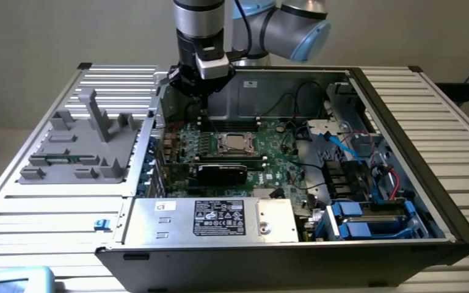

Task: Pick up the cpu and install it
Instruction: 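Install the first cpu locking lever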

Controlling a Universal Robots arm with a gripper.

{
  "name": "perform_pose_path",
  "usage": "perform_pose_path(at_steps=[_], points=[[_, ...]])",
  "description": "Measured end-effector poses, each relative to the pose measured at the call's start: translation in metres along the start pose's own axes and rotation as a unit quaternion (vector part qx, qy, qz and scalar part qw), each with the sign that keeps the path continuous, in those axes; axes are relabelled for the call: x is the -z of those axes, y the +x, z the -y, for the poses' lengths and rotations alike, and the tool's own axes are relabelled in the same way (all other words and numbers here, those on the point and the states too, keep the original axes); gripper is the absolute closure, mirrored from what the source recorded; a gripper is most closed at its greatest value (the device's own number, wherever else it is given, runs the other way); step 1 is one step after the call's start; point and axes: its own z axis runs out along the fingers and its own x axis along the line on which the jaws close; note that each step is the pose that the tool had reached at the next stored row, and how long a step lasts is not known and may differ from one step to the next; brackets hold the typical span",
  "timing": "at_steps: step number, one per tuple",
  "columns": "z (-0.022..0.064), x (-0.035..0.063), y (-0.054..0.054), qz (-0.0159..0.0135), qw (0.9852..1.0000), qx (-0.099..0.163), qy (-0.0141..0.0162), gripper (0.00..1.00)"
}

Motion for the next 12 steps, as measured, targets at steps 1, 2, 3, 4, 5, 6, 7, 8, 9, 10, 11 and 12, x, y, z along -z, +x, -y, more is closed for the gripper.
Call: perform_pose_path(at_steps=[1,2,3,4,5,6,7,8,9,10,11,12], points=[[-0.0008,-0.0012,-0.0002,-0.0004,1.0,-0.001,0.0006,0.89],[-0.0016,-0.0023,-0.0004,-0.0007,1.0,-0.003,0.0013,0.89],[-0.0024,-0.0034,-0.0006,-0.0011,1.0,-0.004,0.0021,0.89],[-0.003,-0.0043,-0.0008,-0.0014,1.0,-0.005,0.003,0.89],[-0.0036,-0.0053,-0.0009,-0.0017,1.0,-0.006,0.004,0.89],[-0.004,-0.0061,-0.0011,-0.002,1.0,-0.008,0.0054,0.89],[-0.0043,-0.0068,-0.0014,-0.002,0.9999,-0.009,0.007,0.89],[-0.0043,-0.0075,-0.0019,-0.0021,0.9999,-0.009,0.0086,0.89],[-0.0042,-0.0081,-0.0025,-0.0021,0.9999,-0.01,0.01,0.89],[-0.0042,-0.0088,-0.003,-0.002,0.9999,-0.01,0.0114,0.89],[-0.0043,-0.0088,-0.003,-0.0017,0.9999,-0.011,0.0116,0.89],[-0.0042,-0.0088,-0.003,-0.0017,0.9999,-0.011,0.0116,0.89]])
